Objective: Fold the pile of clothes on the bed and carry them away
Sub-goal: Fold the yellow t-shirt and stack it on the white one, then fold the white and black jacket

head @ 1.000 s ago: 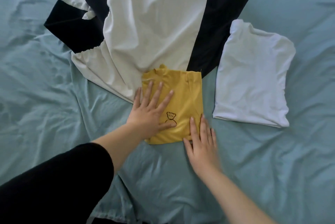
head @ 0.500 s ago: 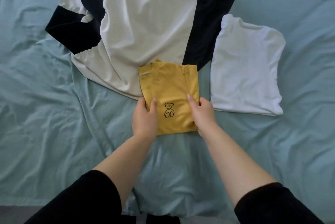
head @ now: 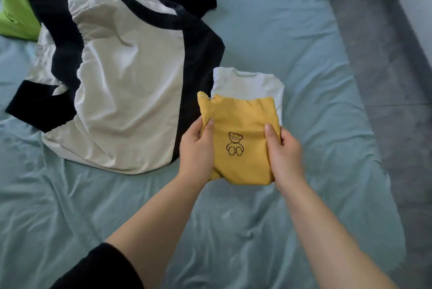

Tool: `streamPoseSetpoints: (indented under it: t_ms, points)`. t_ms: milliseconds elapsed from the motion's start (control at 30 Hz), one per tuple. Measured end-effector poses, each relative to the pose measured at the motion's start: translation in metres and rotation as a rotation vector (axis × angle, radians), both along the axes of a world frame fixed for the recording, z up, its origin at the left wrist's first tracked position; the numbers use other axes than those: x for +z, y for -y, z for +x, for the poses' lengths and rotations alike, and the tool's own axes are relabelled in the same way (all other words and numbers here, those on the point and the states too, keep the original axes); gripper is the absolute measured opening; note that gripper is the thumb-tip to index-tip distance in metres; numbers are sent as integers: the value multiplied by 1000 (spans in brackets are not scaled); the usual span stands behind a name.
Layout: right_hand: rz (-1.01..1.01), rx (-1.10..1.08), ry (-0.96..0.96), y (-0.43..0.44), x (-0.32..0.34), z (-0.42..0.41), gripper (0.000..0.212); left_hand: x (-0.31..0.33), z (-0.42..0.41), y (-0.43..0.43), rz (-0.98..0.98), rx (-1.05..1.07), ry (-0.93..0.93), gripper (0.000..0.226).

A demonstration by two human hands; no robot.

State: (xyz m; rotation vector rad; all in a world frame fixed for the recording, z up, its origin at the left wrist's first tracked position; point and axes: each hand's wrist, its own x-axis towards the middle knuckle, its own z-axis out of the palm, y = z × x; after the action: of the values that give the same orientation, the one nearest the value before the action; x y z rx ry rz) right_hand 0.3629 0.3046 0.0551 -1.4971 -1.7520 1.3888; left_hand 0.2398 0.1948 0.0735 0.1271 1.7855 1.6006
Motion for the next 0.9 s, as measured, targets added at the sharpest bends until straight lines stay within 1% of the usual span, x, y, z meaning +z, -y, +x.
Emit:
streamPoseSetpoints:
  t_ms: [67, 100, 133, 200, 267, 300, 333, 367, 433, 500, 533, 567, 633, 667, 700, 767, 833, 900]
  points:
    - [56, -18, -36, -40, 2, -6, 36, -2, -4, -32, 22, -37, -58, 21]
    - [63, -14, -17, -57, -4, -10, 35, -9, -6, -46, 12, -54, -79, 21]
    - [46, 0, 15, -72, -14, -13, 31, -20, -7, -59, -28, -81, -90, 23]
    - [-66, 32, 87, -91, -45, -12, 15, -49, -10, -75, -206, -183, -77, 34]
    - [-199, 71, 140, -93, -72, -6, 46, -76, -10, -75, -387, -290, 23, 52]
    - [-202, 92, 170, -89, -80, -1, 59, -85, -8, -71, -434, -318, 58, 61]
    - [-156, 118, 196, -84, -85, 4, 66, -92, -6, -65, -442, -352, 34, 70]
    - [-89, 157, 215, -77, -89, 9, 68, -95, -3, -58, -423, -400, -33, 77]
    - [59, 245, 288, -64, -95, 21, 63, -102, 4, -43, -416, -501, -190, 84]
    - [144, 308, 399, -55, -96, 32, 60, -102, 8, -32, -464, -553, -257, 78]
    - [179, 325, 460, -51, -96, 35, 61, -103, 9, -28, -514, -564, -341, 74]
    - [284, 363, 550, -48, -94, 34, 61, -105, 9, -26, -585, -574, -487, 71]
    - [565, 548, 739, -44, -93, 28, 61, -113, 9, -26, -692, -640, -807, 76]
    - [613, 669, 810, -42, -95, 26, 61, -118, 8, -26, -726, -730, -904, 82]
    - [586, 773, 888, -41, -99, 24, 63, -123, 6, -26, -772, -863, -939, 88]
    - [450, 859, 1043, -39, -106, 26, 66, -132, 2, -24, -845, -1096, -897, 99]
    - [372, 843, 1125, -37, -107, 22, 67, -134, -5, -22, -830, -1182, -830, 107]
    - [382, 786, 1130, -27, -97, 11, 66, -127, -10, -15, -758, -1174, -790, 106]
